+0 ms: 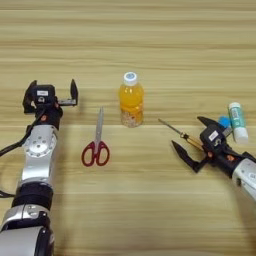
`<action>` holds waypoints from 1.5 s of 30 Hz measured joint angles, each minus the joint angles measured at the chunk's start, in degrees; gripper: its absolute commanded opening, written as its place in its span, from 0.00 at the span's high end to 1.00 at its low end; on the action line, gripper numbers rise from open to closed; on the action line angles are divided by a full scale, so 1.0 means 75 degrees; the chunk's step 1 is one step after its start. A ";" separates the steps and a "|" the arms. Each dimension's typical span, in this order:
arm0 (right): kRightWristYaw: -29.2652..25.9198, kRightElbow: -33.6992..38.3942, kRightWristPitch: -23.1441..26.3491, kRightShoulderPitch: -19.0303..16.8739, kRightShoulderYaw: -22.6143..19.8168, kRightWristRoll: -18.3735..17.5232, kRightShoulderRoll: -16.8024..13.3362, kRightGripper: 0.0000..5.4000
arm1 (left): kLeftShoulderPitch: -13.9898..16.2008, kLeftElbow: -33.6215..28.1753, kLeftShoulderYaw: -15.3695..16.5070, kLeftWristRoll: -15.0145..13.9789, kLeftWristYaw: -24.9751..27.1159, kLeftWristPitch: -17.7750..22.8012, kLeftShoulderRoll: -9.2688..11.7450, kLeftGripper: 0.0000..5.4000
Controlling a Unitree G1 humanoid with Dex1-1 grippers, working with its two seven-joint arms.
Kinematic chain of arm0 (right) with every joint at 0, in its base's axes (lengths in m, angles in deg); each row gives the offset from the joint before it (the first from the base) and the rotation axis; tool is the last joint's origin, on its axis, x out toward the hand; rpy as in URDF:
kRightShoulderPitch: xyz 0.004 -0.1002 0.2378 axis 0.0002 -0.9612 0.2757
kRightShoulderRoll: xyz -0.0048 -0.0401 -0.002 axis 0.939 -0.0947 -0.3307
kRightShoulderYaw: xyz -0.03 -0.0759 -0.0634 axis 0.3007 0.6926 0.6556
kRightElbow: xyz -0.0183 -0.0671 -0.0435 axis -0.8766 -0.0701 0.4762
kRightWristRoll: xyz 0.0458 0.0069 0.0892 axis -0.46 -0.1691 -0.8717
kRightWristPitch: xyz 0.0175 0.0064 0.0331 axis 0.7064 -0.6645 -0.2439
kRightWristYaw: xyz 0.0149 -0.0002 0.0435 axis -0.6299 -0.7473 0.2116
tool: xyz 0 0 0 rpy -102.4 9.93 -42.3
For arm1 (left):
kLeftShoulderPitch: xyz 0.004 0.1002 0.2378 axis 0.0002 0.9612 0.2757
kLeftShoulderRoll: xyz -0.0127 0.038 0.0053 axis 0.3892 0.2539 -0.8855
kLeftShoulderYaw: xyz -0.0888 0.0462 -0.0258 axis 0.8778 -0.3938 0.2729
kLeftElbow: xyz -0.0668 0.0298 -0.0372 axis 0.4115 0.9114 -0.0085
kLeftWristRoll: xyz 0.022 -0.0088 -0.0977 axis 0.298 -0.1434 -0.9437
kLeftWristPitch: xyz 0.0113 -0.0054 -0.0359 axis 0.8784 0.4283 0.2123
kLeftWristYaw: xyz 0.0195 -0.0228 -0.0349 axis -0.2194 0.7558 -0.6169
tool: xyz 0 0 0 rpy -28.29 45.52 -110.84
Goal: Move the objects on the table
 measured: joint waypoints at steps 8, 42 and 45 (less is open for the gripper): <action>-0.0227 -0.0310 0.0340 0.0027 0.0050 -0.0117 0.0018 0.00 | 0.0000 -0.0001 -0.0003 0.0004 -0.0002 0.0002 -0.0001 0.01; 0.0269 0.0460 0.2853 0.0158 -0.0128 -0.0637 0.0127 0.47 | 0.0102 -0.0242 -0.0080 0.0136 -0.0081 0.0049 -0.0036 0.00; 0.0303 0.0593 0.2892 0.0075 -0.0120 -0.0609 0.0098 0.52 | 0.0104 -0.0248 -0.0081 0.0138 -0.0084 0.0052 -0.0045 0.00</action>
